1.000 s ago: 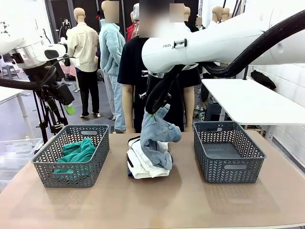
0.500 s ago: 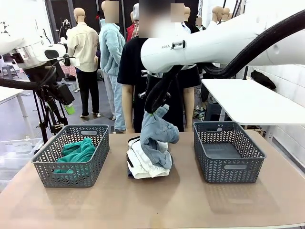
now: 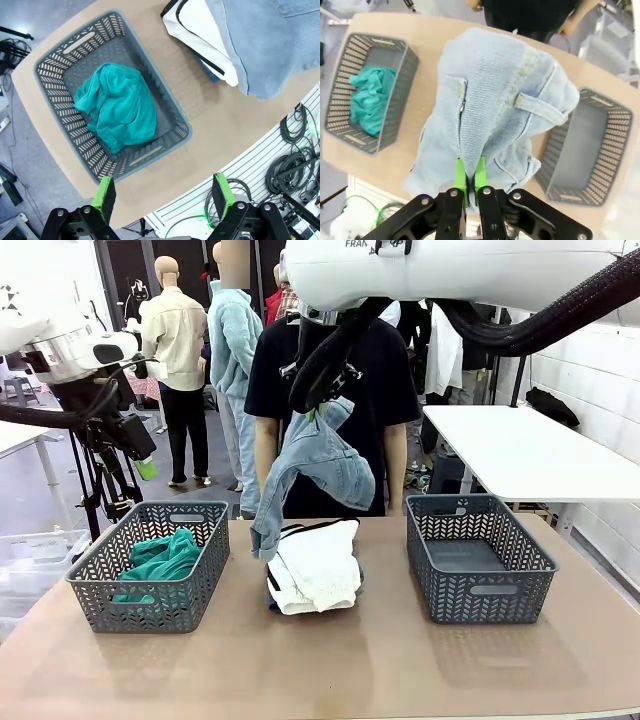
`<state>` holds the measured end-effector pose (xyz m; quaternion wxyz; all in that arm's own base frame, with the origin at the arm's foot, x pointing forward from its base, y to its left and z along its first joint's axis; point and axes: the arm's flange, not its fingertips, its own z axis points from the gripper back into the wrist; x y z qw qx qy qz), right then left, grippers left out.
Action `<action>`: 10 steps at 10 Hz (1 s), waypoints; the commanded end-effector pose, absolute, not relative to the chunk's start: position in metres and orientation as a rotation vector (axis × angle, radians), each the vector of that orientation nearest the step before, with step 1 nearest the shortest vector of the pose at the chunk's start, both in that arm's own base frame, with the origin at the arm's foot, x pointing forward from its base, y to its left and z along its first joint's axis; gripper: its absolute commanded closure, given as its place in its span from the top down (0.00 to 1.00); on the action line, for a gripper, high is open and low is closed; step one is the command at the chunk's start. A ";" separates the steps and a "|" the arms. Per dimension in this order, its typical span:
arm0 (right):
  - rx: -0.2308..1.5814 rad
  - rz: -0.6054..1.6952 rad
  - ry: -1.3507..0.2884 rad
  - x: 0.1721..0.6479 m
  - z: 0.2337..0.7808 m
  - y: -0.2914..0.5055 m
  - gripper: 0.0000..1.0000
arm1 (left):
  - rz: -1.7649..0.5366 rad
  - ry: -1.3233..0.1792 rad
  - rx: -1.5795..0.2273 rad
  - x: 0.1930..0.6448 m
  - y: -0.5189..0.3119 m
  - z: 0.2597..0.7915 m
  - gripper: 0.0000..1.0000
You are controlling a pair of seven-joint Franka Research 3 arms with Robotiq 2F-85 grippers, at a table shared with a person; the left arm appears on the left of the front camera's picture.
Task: Sort the tops and bottoms.
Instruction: Lift clothes from the center of the table with your right hand.
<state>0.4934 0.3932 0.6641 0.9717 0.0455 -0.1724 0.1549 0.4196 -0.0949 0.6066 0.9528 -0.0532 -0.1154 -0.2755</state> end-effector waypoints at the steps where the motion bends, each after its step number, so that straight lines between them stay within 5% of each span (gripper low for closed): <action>1: 0.111 0.315 -0.352 0.493 0.666 0.392 0.00 | -0.578 -0.232 -0.132 0.419 -0.093 0.607 1.00; 10: 0.111 0.315 -0.352 0.493 0.666 0.392 0.00 | -0.578 -0.232 -0.132 0.419 -0.093 0.607 1.00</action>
